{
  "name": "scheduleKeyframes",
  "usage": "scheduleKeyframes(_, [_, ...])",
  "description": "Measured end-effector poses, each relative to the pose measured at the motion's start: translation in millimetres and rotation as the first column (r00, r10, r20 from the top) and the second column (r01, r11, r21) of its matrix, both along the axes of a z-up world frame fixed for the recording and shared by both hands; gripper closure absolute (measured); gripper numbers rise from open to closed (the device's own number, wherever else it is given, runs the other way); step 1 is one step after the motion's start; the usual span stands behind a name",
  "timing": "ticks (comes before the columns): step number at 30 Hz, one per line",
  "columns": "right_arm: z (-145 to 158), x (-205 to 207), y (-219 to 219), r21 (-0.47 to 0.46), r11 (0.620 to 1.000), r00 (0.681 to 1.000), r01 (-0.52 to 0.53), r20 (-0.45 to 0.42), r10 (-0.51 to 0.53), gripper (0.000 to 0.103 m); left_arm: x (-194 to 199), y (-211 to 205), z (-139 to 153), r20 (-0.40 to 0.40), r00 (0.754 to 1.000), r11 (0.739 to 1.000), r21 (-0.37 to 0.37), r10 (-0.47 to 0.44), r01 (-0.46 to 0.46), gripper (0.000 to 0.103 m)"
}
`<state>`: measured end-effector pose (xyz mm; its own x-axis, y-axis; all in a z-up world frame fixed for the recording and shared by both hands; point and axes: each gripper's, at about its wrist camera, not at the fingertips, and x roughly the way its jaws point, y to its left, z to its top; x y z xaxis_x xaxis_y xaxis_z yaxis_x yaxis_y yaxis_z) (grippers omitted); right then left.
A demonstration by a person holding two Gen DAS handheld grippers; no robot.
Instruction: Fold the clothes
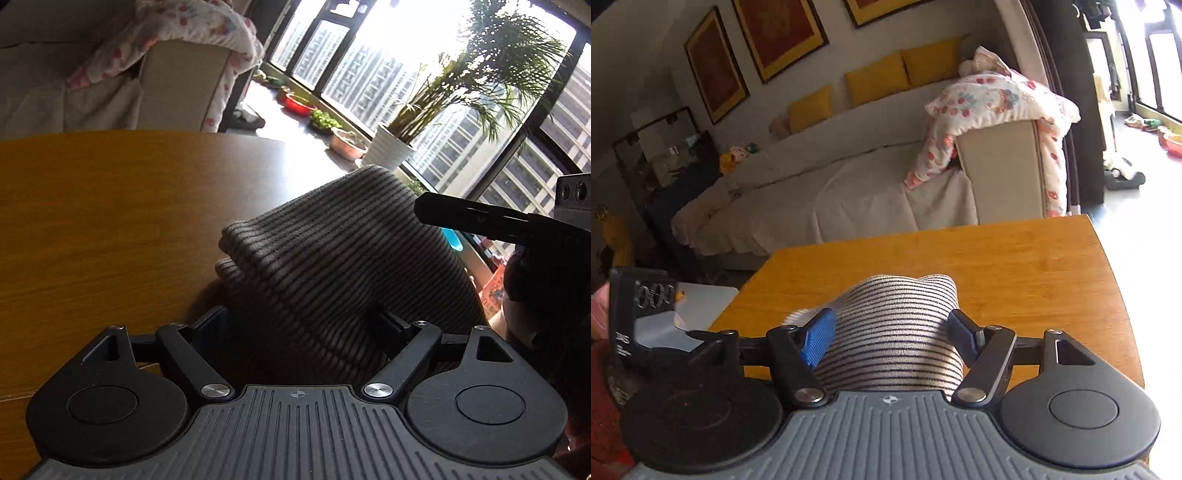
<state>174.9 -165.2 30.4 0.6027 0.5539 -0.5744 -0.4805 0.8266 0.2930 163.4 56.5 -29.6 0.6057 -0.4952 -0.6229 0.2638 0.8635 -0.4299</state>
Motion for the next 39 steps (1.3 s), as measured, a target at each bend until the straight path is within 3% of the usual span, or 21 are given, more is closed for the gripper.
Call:
scheduleKeyframes(1, [-12.5,5.7,1.7,-0.074,0.997,0.999,0.038,-0.035,-0.040,0.040,1.4,-3.0,0.6,0.009,1.000,1.000,0.010,-0.002,0.002,0.015])
scheduleKeyframes(3, [-23.4,5.7,-5.9,-0.033,0.998,0.996,0.061,-0.061,-0.063,0.038,2.8,-8.2,2.4,0.027,1.000,1.000,0.028,-0.005,0.005,0.015])
scheduleKeyframes(5, [-16.1,-0.5,-15.4,0.016,0.997,0.994,0.075,-0.077,-0.074,0.038,-1.7,-9.8,6.7,0.037,0.999,0.999,0.037,-0.002,0.000,0.015])
scheduleKeyframes(9, [-9.2,-26.6,-34.3,0.062,0.997,0.996,0.045,-0.082,-0.040,0.023,-17.6,-4.2,17.5,0.002,1.000,0.999,-0.018,0.026,-0.026,0.018])
scheduleKeyframes(13, [-18.3,-53.1,-51.6,0.065,0.997,0.994,0.038,-0.107,-0.031,0.020,-37.6,-12.2,17.4,-0.047,0.998,0.992,-0.119,-0.044,0.038,0.012])
scheduleKeyframes(15, [-26.5,-60.4,-56.7,0.087,0.995,0.989,0.052,-0.139,-0.040,0.020,-42.5,-24.5,10.9,-0.054,0.995,0.991,-0.107,-0.081,0.074,0.013])
scheduleKeyframes(16, [-30.4,-62.1,-58.3,0.101,0.993,0.987,0.058,-0.152,-0.043,0.020,-45.0,-30.6,7.6,-0.058,0.993,0.991,-0.101,-0.099,0.092,0.016])
scheduleKeyframes(18, [-34.7,-62.0,-54.4,0.109,0.992,0.987,0.058,-0.156,-0.040,0.020,-46.9,-37.0,2.9,-0.045,0.994,0.994,-0.047,-0.103,0.101,0.030])
scheduleKeyframes(20, [-35.8,-61.2,-43.7,0.095,0.995,0.991,0.039,-0.133,-0.026,0.022,-43.5,-29.6,1.6,-0.039,0.995,0.995,-0.028,-0.092,0.091,0.036])
scheduleKeyframes(24, [-31.0,-41.7,0.4,0.041,0.999,0.998,-0.009,-0.060,0.011,0.027,-34.2,-5.9,3.9,0.002,0.999,0.999,0.039,-0.033,0.033,0.039])
scheduleKeyframes(31, [-32.8,25.2,55.9,0.043,0.999,1.000,-0.020,-0.011,0.021,0.027,6.5,39.9,4.8,0.005,0.995,0.995,0.020,0.097,-0.097,0.045])
scheduleKeyframes(39, [-29.1,59.9,54.4,-0.011,1.000,0.999,-0.001,0.052,0.001,0.027,36.9,43.1,-5.2,0.047,0.996,0.996,-0.041,0.080,-0.078,0.045])
